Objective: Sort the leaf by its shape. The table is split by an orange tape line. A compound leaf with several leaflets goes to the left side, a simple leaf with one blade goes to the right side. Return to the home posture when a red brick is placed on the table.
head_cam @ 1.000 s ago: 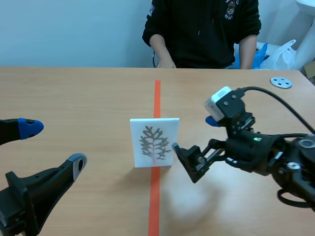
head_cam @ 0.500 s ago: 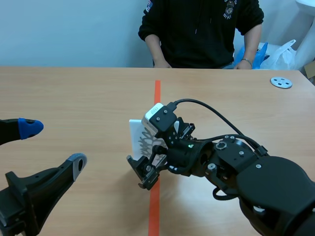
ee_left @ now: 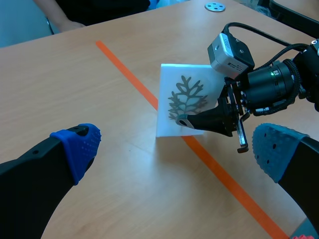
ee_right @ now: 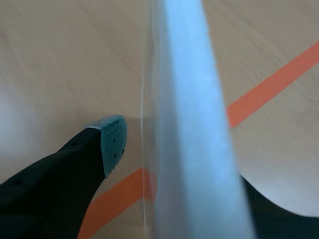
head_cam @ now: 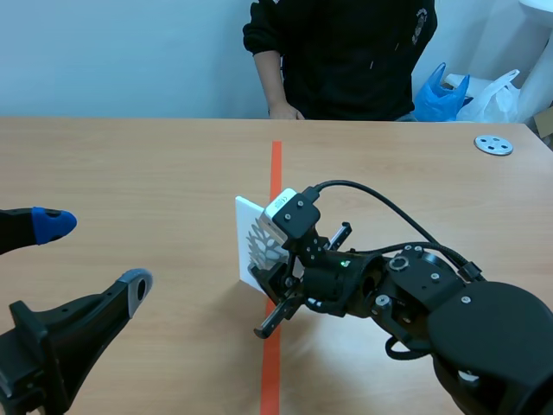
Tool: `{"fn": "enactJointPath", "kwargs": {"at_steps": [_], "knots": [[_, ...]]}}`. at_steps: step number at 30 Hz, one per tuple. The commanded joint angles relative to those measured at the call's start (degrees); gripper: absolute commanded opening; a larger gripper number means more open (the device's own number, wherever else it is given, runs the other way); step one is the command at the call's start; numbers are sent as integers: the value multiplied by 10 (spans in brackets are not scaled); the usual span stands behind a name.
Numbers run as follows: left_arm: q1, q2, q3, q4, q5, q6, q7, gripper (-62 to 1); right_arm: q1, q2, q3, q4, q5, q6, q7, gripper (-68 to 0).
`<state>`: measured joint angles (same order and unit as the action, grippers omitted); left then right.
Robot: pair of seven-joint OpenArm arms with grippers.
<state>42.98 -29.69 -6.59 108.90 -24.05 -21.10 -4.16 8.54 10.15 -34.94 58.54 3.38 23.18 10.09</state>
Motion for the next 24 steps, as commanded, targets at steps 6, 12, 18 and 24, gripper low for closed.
{"fn": "enactJointPath", "kwargs": {"at_steps": [6, 12, 18, 24], "knots": [[-2, 1, -2, 8, -3, -1, -7, 14, 8, 2, 6, 18, 4, 0, 8, -615], [-2, 1, -2, 8, -3, -1, -7, 14, 8, 4, 9, 24, 4, 0, 9, -642], [-2, 1, -2, 8, -3, -1, -7, 14, 7, 28, 9, 53, 4, 0, 12, -642], [-2, 1, -2, 8, -3, -1, -7, 14, 7, 70, 10, 86, 5, 0, 19, -638]]}}
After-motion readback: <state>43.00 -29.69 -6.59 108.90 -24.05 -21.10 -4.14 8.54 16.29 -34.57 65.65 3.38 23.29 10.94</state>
